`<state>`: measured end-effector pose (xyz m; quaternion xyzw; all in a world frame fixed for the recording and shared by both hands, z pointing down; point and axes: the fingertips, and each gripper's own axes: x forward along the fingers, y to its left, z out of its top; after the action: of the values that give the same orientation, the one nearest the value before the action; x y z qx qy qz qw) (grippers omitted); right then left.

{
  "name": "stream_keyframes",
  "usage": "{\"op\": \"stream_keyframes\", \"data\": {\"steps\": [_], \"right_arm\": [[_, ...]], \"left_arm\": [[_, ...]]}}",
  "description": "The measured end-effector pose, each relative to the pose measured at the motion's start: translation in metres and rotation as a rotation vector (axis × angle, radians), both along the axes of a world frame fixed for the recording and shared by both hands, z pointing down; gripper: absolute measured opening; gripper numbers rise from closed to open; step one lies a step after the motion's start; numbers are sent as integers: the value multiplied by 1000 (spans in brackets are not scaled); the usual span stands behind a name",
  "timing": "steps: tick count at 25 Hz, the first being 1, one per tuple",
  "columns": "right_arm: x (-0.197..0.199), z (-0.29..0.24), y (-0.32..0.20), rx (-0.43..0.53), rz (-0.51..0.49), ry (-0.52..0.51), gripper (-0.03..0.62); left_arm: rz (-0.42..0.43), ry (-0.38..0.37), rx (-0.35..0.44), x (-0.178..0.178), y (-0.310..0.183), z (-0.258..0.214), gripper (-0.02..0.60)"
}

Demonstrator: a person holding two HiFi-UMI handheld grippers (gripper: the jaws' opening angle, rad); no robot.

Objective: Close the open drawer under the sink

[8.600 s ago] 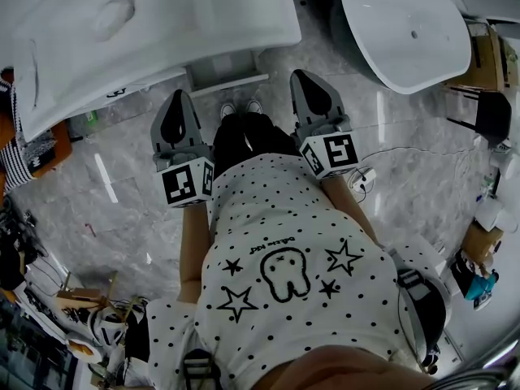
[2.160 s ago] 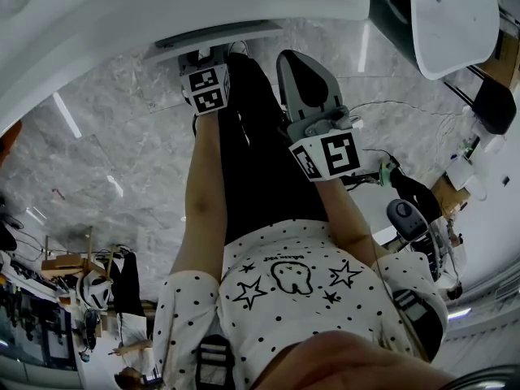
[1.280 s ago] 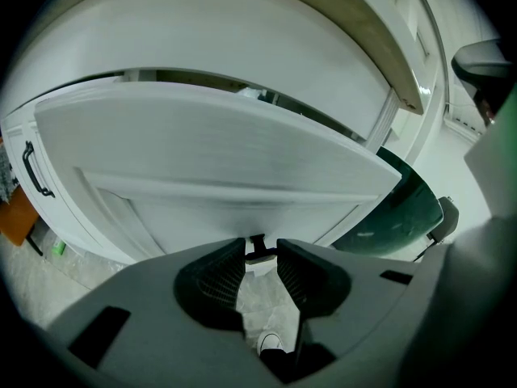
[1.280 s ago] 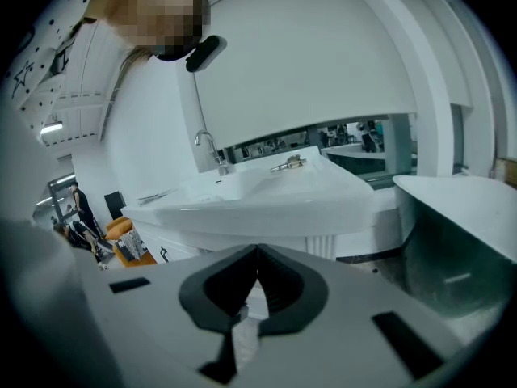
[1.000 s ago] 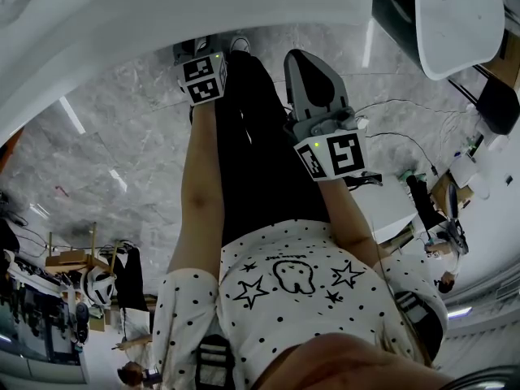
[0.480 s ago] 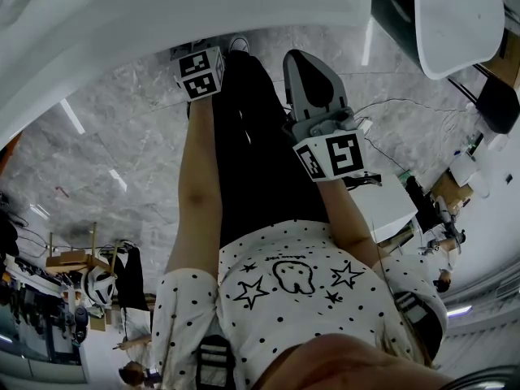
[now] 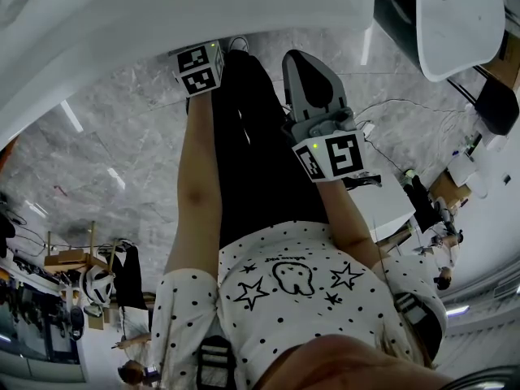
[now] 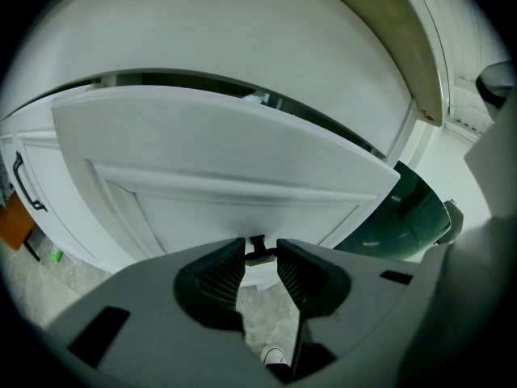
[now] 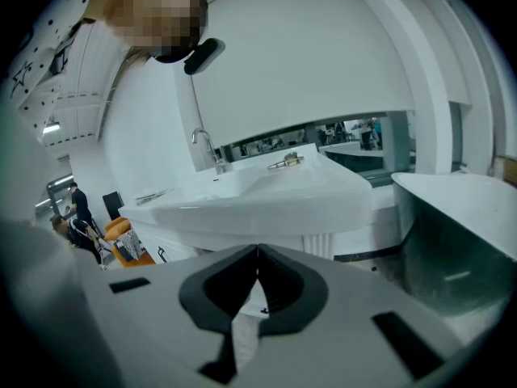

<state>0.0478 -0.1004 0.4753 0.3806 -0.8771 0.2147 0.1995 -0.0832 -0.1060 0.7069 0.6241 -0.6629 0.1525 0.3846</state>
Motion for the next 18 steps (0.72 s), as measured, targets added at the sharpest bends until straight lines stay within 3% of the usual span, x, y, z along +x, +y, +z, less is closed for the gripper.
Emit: {"op": "stream_keyframes", "data": {"steps": [18], "right_arm": [[-8, 1, 2, -5, 5, 1, 14]], "left_arm": [[-16, 15, 12, -10, -9, 2, 124]]}}
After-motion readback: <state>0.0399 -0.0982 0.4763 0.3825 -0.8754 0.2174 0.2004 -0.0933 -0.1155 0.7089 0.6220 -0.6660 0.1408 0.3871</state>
